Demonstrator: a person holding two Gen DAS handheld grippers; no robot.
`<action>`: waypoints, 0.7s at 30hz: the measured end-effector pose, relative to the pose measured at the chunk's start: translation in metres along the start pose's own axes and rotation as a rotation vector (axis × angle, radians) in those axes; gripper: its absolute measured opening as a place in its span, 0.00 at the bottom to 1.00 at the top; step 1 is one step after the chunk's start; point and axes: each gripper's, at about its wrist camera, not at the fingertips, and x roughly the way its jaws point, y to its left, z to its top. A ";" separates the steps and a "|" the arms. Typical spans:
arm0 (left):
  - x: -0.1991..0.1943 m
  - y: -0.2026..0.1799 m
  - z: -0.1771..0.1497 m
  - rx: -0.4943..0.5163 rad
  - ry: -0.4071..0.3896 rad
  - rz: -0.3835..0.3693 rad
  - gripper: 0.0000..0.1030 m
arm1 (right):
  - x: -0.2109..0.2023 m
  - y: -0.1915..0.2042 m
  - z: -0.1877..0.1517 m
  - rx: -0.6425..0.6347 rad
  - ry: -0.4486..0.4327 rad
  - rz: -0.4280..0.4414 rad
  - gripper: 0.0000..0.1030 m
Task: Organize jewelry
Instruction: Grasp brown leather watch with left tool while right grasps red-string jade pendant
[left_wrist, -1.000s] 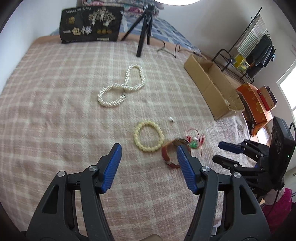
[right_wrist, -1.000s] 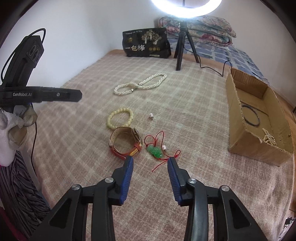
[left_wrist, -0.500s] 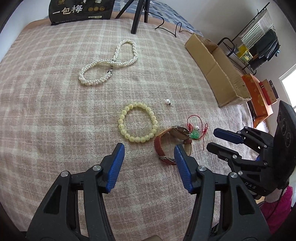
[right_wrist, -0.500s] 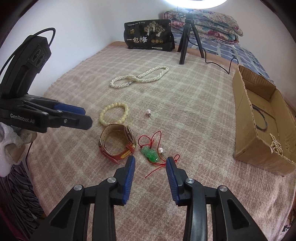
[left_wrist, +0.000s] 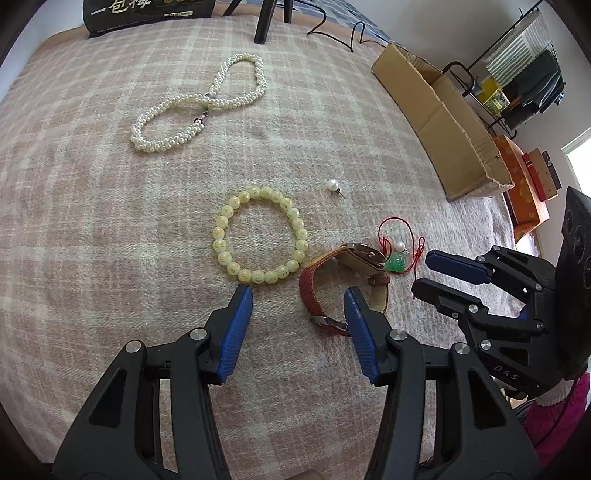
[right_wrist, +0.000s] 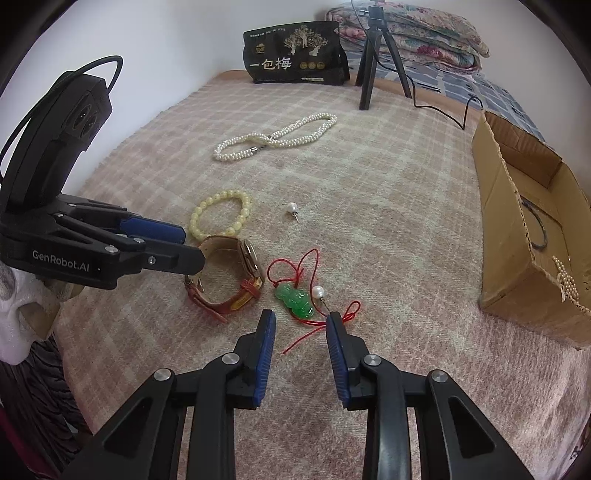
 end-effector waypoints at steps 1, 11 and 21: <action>0.001 -0.001 0.000 0.003 0.003 0.003 0.51 | 0.000 0.000 0.000 -0.001 -0.001 0.001 0.28; 0.007 -0.003 -0.001 0.026 0.004 0.040 0.38 | -0.002 -0.002 0.002 0.003 -0.012 -0.026 0.28; 0.010 -0.009 -0.003 0.048 -0.002 0.052 0.14 | 0.001 -0.003 0.018 0.044 -0.051 -0.018 0.28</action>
